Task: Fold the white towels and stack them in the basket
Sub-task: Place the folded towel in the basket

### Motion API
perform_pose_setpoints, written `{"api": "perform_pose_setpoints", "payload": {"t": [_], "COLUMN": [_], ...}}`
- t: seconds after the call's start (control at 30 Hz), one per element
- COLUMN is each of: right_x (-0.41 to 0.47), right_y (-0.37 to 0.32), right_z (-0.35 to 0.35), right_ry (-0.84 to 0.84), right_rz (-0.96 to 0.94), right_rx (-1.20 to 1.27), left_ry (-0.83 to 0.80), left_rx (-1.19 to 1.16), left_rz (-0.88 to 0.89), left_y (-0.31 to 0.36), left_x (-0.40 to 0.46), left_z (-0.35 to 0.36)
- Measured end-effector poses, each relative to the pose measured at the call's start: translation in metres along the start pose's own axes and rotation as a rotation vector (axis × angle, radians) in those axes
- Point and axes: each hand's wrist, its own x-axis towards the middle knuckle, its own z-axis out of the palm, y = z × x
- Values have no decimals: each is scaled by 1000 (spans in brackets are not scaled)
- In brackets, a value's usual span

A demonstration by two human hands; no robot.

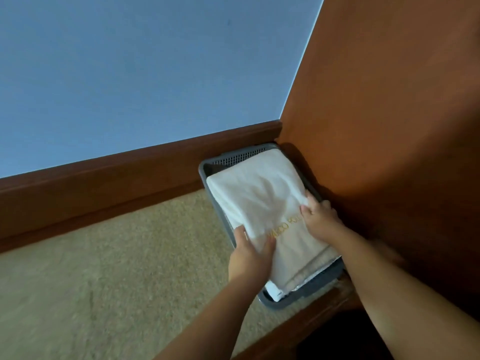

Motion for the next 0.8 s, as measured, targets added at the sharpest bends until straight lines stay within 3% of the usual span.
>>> {"api": "perform_pose_setpoints", "payload": {"t": [0.13, 0.23, 0.33, 0.4, 0.47, 0.53, 0.8], "right_x": [-3, -12, -11, -6, 1, 7, 12], "right_y": [-6, -29, -65, -83, -86, -78, -95], "right_z": [-1, -10, -19, -13, 1, 19, 20], "right_ry": [115, 270, 313, 156, 11, -8, -86], "right_rz": [20, 35, -242, -364, -298, -197, -86], "right_rx": [-55, -164, -154, -166, -190, -190, -223], "left_ry": [45, 112, 272, 168, -37, -167, -241], "left_rx": [72, 252, 558, 767, 937, 1044, 982], "left_rz": [-18, 19, 221, 283, 292, 335, 359], "left_y": [-5, 3, 32, 52, 60, 56, 44], "left_x": [3, -3, 6, 32, 63, 88, 103], "left_z": [2, -6, -29, -41, -44, -41, -49]}}
